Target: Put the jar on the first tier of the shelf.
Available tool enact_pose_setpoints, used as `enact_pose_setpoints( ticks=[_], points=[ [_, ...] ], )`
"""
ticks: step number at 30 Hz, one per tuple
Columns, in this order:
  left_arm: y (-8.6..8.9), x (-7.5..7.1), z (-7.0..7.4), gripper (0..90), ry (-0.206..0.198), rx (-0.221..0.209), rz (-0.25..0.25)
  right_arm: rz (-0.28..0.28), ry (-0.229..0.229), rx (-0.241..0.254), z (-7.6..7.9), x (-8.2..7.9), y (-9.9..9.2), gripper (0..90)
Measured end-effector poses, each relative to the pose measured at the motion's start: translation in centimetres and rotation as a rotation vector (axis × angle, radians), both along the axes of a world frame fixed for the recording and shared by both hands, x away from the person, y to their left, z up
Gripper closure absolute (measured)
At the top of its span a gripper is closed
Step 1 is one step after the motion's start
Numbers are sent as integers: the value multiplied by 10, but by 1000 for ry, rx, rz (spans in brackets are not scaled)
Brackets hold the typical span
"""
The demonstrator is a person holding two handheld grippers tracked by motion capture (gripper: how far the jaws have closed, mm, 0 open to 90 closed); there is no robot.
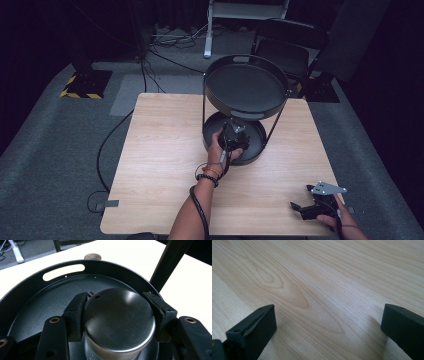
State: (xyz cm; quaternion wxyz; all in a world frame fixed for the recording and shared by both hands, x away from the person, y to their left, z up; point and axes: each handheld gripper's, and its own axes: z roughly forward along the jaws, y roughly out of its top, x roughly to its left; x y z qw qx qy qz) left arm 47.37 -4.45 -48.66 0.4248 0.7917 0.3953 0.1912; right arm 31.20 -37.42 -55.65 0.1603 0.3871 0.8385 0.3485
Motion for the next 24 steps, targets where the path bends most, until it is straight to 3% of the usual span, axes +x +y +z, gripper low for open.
enact_pose_setpoints(
  ticks=[7,12,19,24],
  points=[
    [1,0,1,369,7,-6,-2,0,0,0,0,0,0,0],
    [0,-1,0,271,4,48,3,0,0,0,0,0,0,0],
    [-1,-4,0,15,-19,143,-13,0,0,0,0,0,0,0],
    [1,-5,1,12,-18,155,-20,0,0,0,0,0,0,0]
  ],
)
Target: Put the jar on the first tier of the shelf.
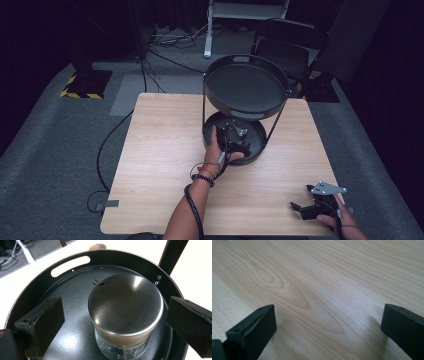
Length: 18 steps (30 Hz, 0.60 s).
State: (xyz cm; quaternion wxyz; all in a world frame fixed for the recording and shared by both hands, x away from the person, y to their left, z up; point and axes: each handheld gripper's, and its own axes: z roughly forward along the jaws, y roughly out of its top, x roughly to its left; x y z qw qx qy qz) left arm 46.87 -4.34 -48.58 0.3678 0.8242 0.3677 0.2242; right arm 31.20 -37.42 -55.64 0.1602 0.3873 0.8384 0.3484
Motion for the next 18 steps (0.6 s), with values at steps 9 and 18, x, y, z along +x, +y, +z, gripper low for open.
enact_pose_setpoints(
  ticks=[9,18],
  points=[
    [11,-4,5,12,-15,6,7,0,0,0,0,0,0,0],
    [29,-10,14,12,-16,12,6,0,0,0,0,0,0,0]
  ],
)
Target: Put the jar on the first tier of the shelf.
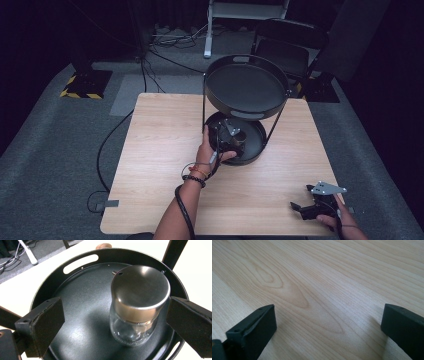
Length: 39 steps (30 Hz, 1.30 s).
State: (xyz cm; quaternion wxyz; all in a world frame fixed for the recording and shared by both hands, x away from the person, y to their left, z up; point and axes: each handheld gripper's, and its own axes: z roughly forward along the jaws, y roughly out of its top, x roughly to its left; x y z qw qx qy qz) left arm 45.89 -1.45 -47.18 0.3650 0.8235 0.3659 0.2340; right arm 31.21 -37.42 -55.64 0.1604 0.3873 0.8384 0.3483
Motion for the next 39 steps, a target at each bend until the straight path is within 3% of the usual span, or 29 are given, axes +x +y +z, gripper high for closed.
enact_pose_setpoints(
  ticks=[3,7,15,23,39],
  points=[
    [7,-4,3,12,-7,4,-5,0,0,0,0,0,0,0],
    [15,-10,6,12,-27,47,-12,0,0,0,0,0,0,0],
    [32,-22,9,12,-38,86,-24,0,0,0,0,0,0,0],
    [50,-32,2,12,-42,151,-12,0,0,0,0,0,0,0],
    [76,-60,-7,12,-47,215,-20,0,-1,0,0,0,0,0]
  ],
)
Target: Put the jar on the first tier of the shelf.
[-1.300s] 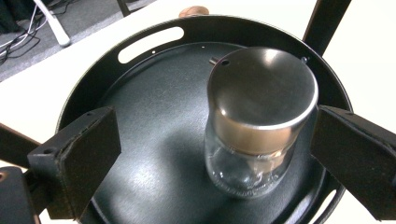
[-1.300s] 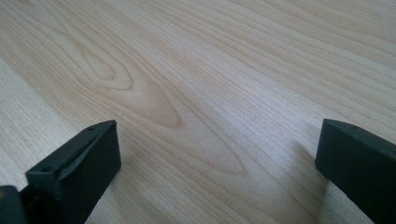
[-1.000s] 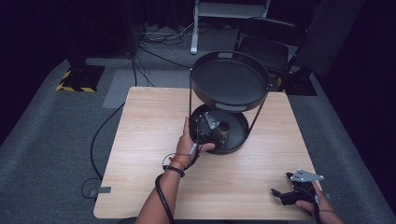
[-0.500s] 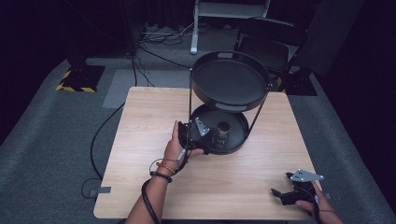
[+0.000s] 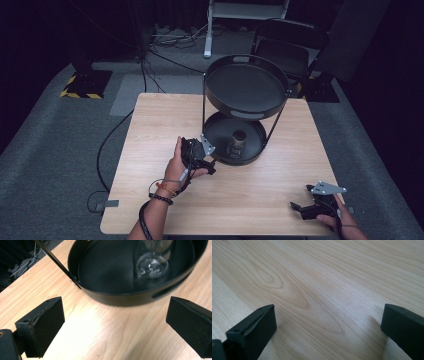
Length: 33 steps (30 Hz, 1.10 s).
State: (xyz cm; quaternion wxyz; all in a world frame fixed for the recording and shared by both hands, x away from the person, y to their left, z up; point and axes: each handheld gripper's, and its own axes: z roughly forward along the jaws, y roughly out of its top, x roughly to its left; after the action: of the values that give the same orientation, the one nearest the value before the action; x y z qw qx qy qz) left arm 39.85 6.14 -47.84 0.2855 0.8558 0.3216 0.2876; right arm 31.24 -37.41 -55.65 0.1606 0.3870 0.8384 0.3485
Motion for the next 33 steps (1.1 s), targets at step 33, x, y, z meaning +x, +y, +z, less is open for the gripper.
enact_pose_setpoints(
  ticks=[33],
  points=[
    [62,-51,-35,13,60,104,79,0,0,0,0,0,0,0]
  ],
)
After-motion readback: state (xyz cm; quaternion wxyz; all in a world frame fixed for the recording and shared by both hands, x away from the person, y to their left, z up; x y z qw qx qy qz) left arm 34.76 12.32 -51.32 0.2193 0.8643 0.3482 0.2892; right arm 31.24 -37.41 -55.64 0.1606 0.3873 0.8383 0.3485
